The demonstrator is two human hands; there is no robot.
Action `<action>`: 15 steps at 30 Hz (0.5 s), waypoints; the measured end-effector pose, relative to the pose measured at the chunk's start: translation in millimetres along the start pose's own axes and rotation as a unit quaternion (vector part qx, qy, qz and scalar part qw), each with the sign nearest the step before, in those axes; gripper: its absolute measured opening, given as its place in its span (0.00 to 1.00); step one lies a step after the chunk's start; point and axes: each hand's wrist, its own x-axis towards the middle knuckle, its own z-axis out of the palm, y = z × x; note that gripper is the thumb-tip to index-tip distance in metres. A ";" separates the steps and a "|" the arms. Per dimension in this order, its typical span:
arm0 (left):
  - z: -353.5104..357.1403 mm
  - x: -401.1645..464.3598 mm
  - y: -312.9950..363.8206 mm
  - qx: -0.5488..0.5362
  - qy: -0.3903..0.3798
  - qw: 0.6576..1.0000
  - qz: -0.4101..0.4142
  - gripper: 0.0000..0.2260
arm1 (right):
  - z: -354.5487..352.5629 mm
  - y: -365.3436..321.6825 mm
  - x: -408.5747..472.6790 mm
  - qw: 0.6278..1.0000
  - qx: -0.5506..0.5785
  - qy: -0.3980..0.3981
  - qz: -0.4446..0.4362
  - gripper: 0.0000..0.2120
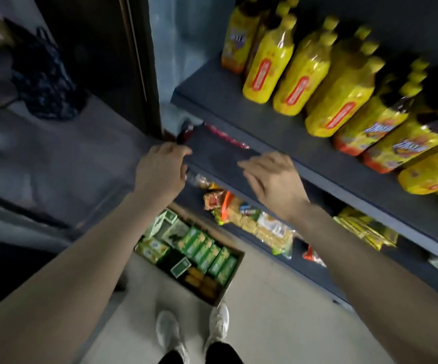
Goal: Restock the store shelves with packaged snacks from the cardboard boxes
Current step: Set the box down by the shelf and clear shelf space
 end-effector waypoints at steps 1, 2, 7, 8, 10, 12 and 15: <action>22.8 -11.7 -8.4 -0.002 -0.021 1.000 -0.015 0.16 | 21.5 0.7 -16.6 0.999 0.021 -0.023 0.008 0.11; 45.2 -24.8 -15.7 -0.001 -0.042 0.999 -0.026 0.16 | 43.3 1.0 -34.1 0.998 0.042 -0.044 0.021 0.12; 164.1 -98.0 -49.4 0.001 -0.133 0.990 -0.038 0.16 | 160.1 -4.5 -122.0 0.981 0.133 -0.108 0.093 0.12; 189.3 -114.3 -57.0 0.004 -0.144 0.989 -0.039 0.17 | 183.6 -7.0 -140.6 0.977 0.142 -0.122 0.100 0.13; 239.2 -147.2 -71.2 0.009 -0.183 0.982 -0.046 0.17 | 229.9 -12.6 -179.8 0.968 0.156 -0.156 0.124 0.14; 286.3 -180.7 -83.9 0.000 -0.220 0.974 -0.061 0.17 | 272.9 -16.8 -218.8 0.957 0.161 -0.193 0.147 0.13; 347.3 -224.1 -100.4 -0.007 -0.257 0.964 -0.067 0.18 | 326.6 -17.7 -267.4 0.941 0.152 -0.249 0.170 0.14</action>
